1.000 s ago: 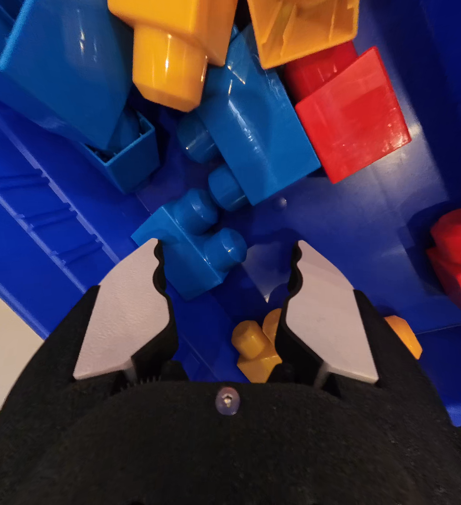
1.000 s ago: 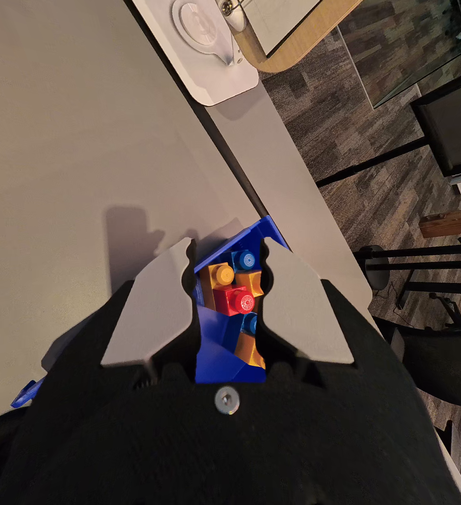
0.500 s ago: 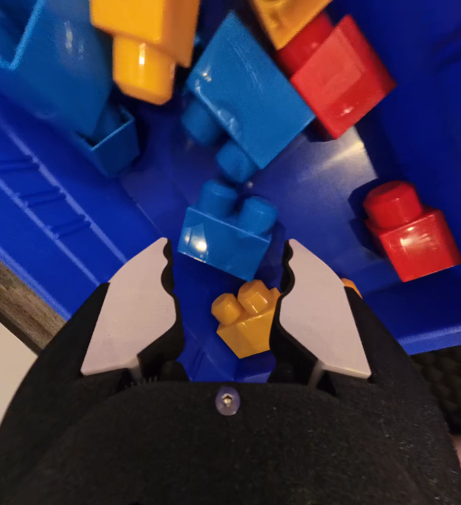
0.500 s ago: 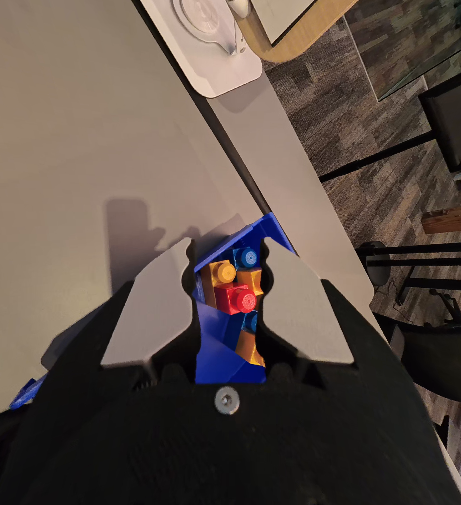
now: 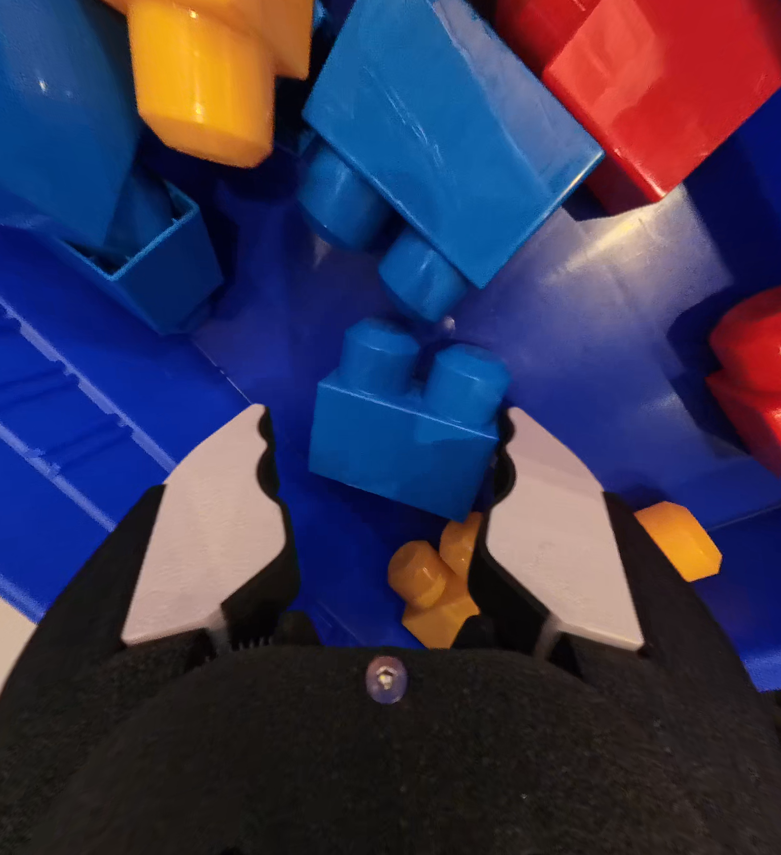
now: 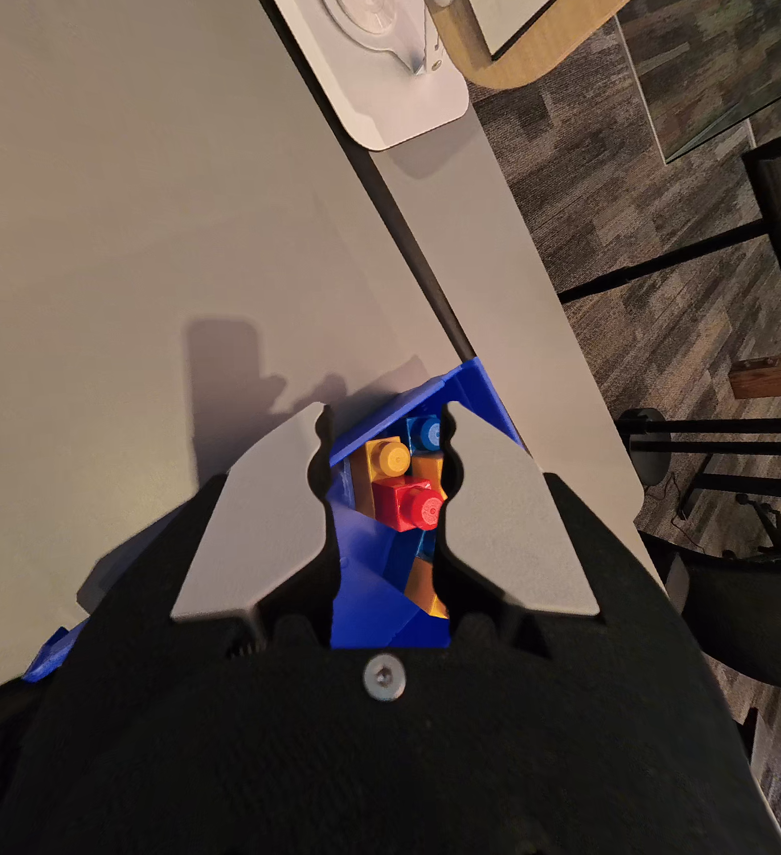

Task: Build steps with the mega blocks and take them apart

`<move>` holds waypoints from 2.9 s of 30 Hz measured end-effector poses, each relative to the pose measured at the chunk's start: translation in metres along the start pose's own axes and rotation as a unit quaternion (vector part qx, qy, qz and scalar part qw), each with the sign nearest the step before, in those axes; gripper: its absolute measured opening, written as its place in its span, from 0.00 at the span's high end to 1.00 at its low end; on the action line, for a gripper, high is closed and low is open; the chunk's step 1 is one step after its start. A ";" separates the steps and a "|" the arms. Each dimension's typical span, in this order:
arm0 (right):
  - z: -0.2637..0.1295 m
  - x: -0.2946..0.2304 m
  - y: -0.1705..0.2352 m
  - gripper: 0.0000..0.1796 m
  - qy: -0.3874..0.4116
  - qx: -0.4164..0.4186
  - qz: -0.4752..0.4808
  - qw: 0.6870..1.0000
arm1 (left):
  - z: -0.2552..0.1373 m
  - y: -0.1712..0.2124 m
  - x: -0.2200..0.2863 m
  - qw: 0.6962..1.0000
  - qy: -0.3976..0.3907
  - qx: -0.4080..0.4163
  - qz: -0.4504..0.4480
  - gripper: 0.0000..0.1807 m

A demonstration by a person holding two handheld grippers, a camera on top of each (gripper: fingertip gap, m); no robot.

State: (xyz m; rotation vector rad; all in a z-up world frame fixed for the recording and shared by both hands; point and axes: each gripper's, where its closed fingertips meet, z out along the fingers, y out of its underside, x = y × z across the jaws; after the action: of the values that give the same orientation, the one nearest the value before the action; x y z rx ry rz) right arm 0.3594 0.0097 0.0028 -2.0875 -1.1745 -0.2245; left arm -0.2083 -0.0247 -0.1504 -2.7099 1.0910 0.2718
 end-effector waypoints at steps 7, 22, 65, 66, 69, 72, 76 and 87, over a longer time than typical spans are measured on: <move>0.002 -0.002 0.001 0.75 -0.004 -0.005 -0.003 1.000 | -0.006 0.007 -0.001 0.999 -0.006 -0.032 -0.005 0.58; -0.046 -0.085 -0.163 0.75 -0.232 0.376 0.182 0.878 | -0.178 -0.157 0.064 0.923 -0.020 0.384 -0.022 0.58; 0.111 -0.180 -0.109 0.81 -0.258 0.091 0.132 0.953 | -0.117 -0.041 0.076 0.987 0.021 0.113 0.109 0.70; 0.113 -0.183 -0.108 0.81 -0.253 0.084 0.122 0.956 | -0.112 -0.036 0.072 0.990 0.030 0.104 0.094 0.67; 0.118 -0.189 -0.104 0.81 -0.237 0.069 0.096 0.964 | -0.098 -0.027 0.083 0.990 0.120 0.069 0.029 0.61; 0.122 -0.193 -0.100 0.81 -0.228 0.054 0.080 0.969 | -0.079 -0.017 0.095 0.987 0.162 0.005 0.011 0.55; 0.121 -0.186 -0.105 0.79 -0.217 0.068 0.103 0.968 | -0.058 -0.019 0.107 0.980 0.197 -0.034 0.016 0.51; 0.107 -0.167 -0.111 0.76 -0.199 0.093 0.118 0.968 | -0.035 -0.007 0.101 0.978 0.171 -0.119 -0.012 0.43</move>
State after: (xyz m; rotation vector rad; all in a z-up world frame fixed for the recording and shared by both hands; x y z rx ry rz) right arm 0.1557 0.0039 -0.0972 -2.1350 -1.1053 0.4206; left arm -0.1281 -0.0957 -0.1413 -3.0631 1.1751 -0.0793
